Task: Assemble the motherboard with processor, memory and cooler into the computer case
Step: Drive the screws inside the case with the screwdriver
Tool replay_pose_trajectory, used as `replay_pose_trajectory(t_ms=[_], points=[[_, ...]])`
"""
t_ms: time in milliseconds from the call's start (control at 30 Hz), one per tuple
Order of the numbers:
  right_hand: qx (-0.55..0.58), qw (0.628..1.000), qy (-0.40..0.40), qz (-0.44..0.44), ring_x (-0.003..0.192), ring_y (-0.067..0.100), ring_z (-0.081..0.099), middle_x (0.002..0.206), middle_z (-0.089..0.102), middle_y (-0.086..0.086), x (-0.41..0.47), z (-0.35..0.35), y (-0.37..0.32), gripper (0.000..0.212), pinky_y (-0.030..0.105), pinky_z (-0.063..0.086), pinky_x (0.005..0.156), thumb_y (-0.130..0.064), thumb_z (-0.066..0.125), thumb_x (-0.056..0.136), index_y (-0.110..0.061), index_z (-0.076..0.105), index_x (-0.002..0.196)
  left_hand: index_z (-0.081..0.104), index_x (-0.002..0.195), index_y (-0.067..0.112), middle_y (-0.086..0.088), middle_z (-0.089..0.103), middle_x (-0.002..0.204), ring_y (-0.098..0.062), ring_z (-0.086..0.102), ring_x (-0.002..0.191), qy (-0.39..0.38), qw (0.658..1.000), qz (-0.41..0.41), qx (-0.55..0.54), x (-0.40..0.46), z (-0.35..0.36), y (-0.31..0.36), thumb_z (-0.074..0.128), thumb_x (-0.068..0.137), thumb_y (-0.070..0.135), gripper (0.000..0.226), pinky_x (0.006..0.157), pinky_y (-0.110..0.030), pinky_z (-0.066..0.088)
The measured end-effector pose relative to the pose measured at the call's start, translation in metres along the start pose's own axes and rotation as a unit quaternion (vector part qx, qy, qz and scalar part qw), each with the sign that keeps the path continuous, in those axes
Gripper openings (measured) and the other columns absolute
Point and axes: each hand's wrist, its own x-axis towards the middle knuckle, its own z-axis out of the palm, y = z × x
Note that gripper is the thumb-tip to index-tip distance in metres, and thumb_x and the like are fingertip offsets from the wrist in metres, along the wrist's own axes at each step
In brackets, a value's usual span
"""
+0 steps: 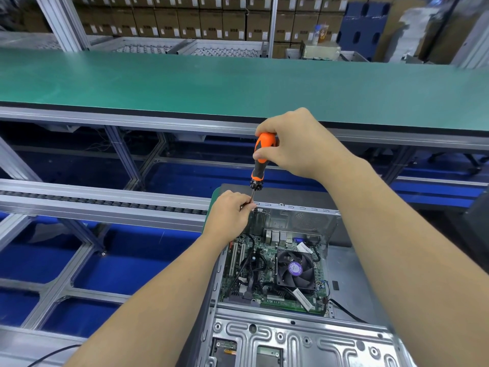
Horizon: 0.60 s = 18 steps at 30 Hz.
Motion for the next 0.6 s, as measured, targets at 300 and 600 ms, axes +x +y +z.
replay_pose_trajectory(t_ms=[300,600], points=[[-0.005,1.000,-0.008,-0.006,0.072,0.023,0.052,0.081,0.065,0.006,0.0002,-0.0009,-0.0026,0.028,0.038,0.053,0.071,-0.037,0.071,0.091,-0.011,0.072,0.103,0.075,0.096,0.014,0.004,0.068,0.081,-0.018,0.050,0.084,-0.001,1.000,-0.005,-0.004,-0.0002,0.0004,0.0000,0.061,0.097,0.027,0.019,0.078,-0.040,0.047],[-0.001,1.000,-0.008,-0.005,0.081,0.024,0.053,0.087,0.067,0.006,-0.0005,0.0000,-0.0025,0.030,0.042,0.053,0.077,-0.037,0.071,0.091,-0.012,0.072,0.108,0.075,0.092,0.015,0.004,0.069,0.082,-0.019,0.051,0.084,-0.007,1.000,-0.008,-0.009,0.0005,0.0019,-0.0019,0.061,0.096,0.028,0.019,0.079,-0.042,0.047]])
